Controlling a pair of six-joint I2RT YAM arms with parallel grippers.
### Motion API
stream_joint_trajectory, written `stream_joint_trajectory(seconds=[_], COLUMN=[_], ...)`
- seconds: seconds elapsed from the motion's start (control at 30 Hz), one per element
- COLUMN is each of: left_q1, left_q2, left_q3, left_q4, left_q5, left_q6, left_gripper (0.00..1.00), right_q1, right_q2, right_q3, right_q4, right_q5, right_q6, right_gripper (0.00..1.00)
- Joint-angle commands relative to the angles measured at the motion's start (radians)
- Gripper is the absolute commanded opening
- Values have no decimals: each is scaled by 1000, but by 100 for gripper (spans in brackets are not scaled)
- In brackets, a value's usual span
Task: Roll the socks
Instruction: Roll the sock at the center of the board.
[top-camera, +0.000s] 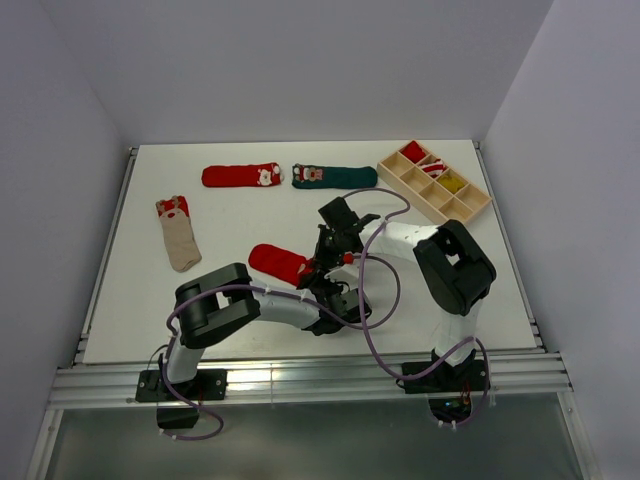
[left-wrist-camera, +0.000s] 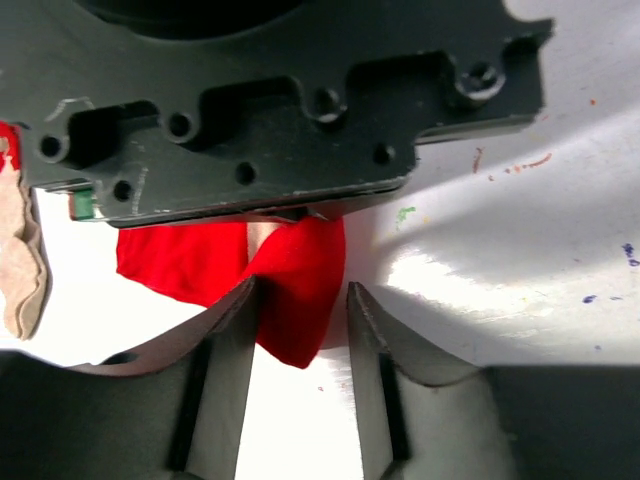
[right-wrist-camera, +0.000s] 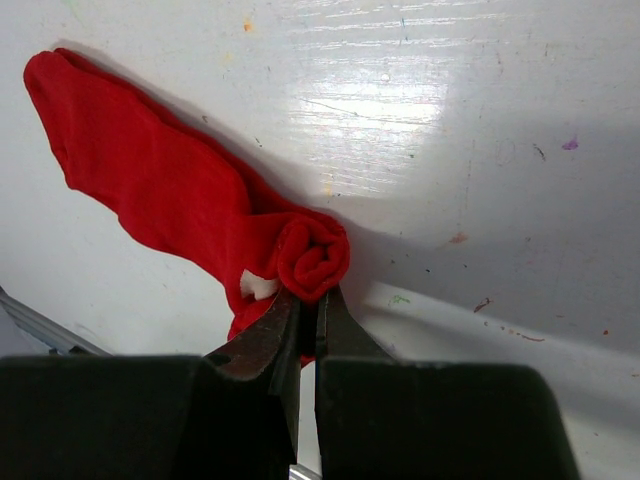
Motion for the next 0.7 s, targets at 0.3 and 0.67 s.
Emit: stream_joint_trajectory(seconds=[0.3, 0.67], left_q1=[-6, 15], left_q2=[-39, -33], left_q3=[11, 1], left_q4=[-5, -3], left_q5=[-52, -24], left_q6=[32, 28], left_gripper=[49, 47], right_q1=[-3, -5], right_q2=[18, 15], right_q3=[-11, -18], right_q4=[2, 7], right_q5=[-2, -8], right_q6=[-13, -15], right_gripper=[0, 0])
